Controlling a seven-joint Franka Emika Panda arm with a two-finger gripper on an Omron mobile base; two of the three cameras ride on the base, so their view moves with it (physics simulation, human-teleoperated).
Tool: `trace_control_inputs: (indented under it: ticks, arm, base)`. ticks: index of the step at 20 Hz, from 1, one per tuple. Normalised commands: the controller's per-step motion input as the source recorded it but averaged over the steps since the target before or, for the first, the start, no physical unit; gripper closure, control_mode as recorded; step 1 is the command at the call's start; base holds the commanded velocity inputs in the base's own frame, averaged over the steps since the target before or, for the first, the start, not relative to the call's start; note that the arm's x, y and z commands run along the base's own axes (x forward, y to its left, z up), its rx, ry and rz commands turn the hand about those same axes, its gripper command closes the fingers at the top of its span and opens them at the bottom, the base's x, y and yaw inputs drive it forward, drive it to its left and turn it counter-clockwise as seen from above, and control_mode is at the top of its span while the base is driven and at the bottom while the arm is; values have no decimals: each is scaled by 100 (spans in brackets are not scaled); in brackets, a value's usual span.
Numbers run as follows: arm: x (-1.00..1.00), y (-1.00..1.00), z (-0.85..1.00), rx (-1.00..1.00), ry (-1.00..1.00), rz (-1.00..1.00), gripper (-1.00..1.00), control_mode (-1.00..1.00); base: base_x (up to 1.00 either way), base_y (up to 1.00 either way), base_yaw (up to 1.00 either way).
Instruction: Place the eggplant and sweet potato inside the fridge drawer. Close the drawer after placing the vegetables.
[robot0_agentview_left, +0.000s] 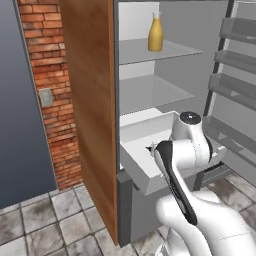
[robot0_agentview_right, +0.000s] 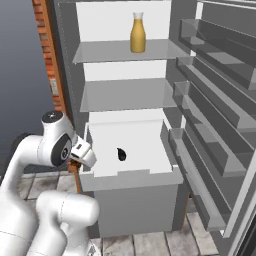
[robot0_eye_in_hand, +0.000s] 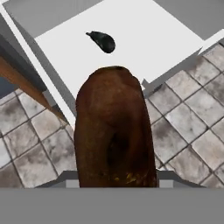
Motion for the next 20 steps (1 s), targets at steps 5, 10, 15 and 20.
trace_control_inputs:
  ticks: [5,10,15,20]
  arm:
    - [100,-21,0,10,2,0,100,-100]
    - [100,-4,-24,2,14,0,100,-100]
    - [97,0,-58,0,20,0,100,-100]
    - [83,0,-61,0,17,0,100,-100]
  base:
    - [0,0,0]
    - [0,0,0]
    - [0,0,0]
    - [0,0,0]
